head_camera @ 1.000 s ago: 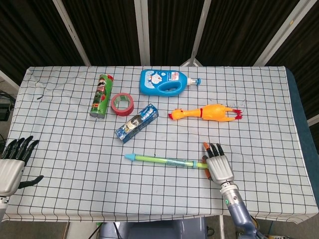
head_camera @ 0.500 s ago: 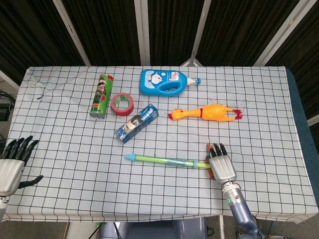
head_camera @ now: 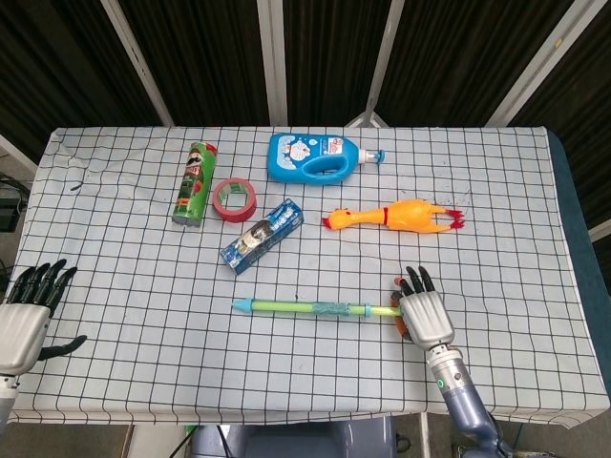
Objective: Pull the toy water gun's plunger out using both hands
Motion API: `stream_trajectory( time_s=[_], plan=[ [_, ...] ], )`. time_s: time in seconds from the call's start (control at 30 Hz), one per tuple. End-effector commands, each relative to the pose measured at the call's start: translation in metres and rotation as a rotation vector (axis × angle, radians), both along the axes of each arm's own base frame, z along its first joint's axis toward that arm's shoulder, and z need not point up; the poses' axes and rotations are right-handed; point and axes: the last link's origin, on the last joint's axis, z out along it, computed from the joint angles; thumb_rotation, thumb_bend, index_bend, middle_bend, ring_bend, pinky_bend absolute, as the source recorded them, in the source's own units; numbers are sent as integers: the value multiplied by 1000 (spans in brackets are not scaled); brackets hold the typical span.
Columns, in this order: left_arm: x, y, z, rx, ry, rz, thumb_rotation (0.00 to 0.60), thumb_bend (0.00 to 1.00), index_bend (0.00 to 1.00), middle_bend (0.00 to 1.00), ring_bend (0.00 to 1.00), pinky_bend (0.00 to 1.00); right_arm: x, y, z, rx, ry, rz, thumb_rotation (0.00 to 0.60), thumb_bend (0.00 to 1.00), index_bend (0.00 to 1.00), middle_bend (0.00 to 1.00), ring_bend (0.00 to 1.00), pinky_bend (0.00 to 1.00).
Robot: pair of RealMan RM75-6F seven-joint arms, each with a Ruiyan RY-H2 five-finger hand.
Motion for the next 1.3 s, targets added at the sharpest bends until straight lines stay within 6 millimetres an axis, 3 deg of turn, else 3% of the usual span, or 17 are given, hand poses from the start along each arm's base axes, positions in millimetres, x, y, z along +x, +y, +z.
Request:
stream_trajectory(
  time_s=[0.03, 0.23, 0.37, 0.6, 0.8, 1.03, 1.3],
  plan=[
    [12, 6, 0, -4, -12, -17, 600, 103, 4, 0, 0, 0, 2, 0, 4, -7, -13, 4, 600, 501, 716, 254, 0, 0],
    [49, 28, -2, -20, -6, -60, 600, 126, 72, 0, 0, 45, 5, 2, 9, -10, -25, 13, 600, 501, 716, 254, 0, 0],
    [72, 44, -13, -71, 45, -84, 600, 126, 148, 14, 0, 59, 7, 3, 10, -9, -32, 10, 600, 504, 716, 254, 0, 0],
    [107, 69, -54, -180, 39, -80, 600, 155, 246, 82, 4, 157, 12, 3, 10, -9, -34, 13, 600, 503, 716, 254, 0, 0],
    [132, 77, -87, -267, 39, -116, 600, 161, 322, 102, 4, 158, 15, 1, 13, -18, -30, 15, 600, 504, 716, 254, 0, 0],
    [149, 74, -115, -323, 62, -166, 600, 168, 361, 111, 4, 157, 17, 1, 14, -20, -25, 16, 600, 504, 716, 254, 0, 0],
    [163, 71, -141, -347, 67, -180, 600, 242, 377, 117, 4, 154, 19, 2, 14, -18, -23, 16, 600, 507, 716, 254, 0, 0]
  ],
)
